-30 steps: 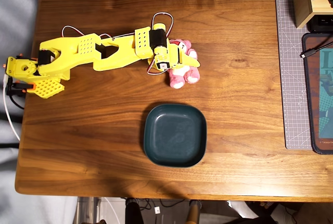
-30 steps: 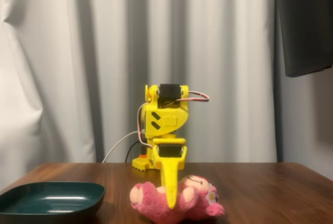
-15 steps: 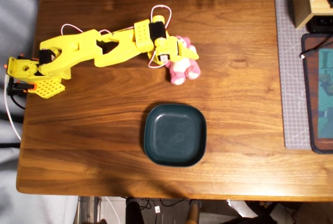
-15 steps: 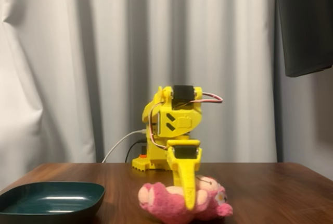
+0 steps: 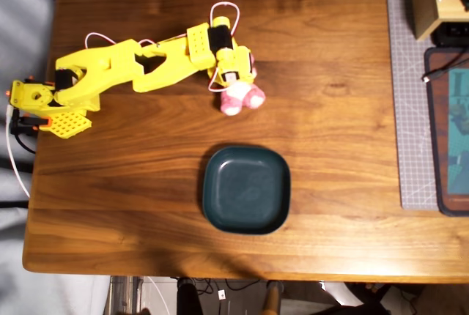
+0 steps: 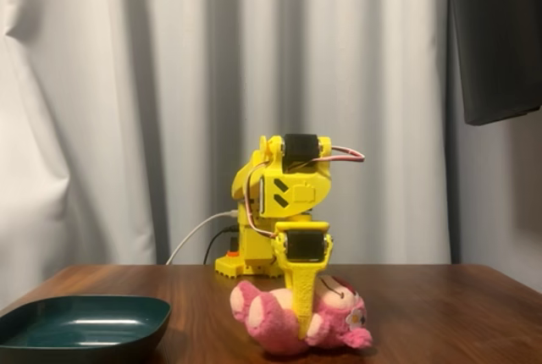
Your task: Grasp a strawberry bear and put it in the bin.
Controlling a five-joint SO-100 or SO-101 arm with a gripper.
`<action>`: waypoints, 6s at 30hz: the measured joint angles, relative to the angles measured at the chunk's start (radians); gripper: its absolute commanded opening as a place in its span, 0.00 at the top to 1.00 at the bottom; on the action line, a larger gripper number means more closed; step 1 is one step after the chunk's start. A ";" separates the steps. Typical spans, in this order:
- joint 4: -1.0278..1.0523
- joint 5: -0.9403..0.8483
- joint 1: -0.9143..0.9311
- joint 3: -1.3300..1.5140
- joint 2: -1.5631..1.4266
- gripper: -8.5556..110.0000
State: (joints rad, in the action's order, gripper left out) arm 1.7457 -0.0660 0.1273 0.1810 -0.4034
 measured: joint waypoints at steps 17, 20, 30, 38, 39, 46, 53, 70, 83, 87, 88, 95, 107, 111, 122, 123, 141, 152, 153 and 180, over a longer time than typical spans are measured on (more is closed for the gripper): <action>0.000 0.149 -0.092 0.089 -0.367 0.93; 0.000 0.189 -0.080 0.201 -0.500 0.93; 0.000 0.236 -0.192 0.268 -0.641 0.93; 0.000 0.156 -0.391 0.239 -0.641 0.93; 0.000 0.144 -0.408 0.235 -0.641 0.93; 0.000 0.061 -0.502 0.213 -0.641 0.93; -0.002 0.032 -0.578 0.114 -0.549 0.93; -0.041 0.032 -0.446 -0.067 -0.428 0.93; -0.094 0.020 -0.508 -0.069 -0.354 0.93; -0.094 0.020 -0.500 -0.098 -0.354 0.93; -0.094 0.020 -0.502 -0.107 -0.354 0.93; -0.147 -0.006 -0.511 -0.120 -0.354 0.93; -0.206 -0.055 -0.586 -0.120 -0.325 0.89; -0.206 -0.069 -0.586 -0.120 -0.319 0.79; -0.206 -0.069 -0.584 -0.120 -0.299 0.69; -0.206 -0.069 -0.584 -0.120 -0.299 0.69; -0.104 -0.072 -0.578 -0.218 -0.299 0.93; 0.002 -0.072 -0.558 0.227 -0.911 0.90; 0.002 -0.072 -0.540 0.319 -1.011 0.90; -0.368 -0.072 -0.152 2.266 -2.485 0.90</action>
State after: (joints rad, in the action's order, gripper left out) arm 1.3775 -0.1381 -0.0245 2.4467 -2.8885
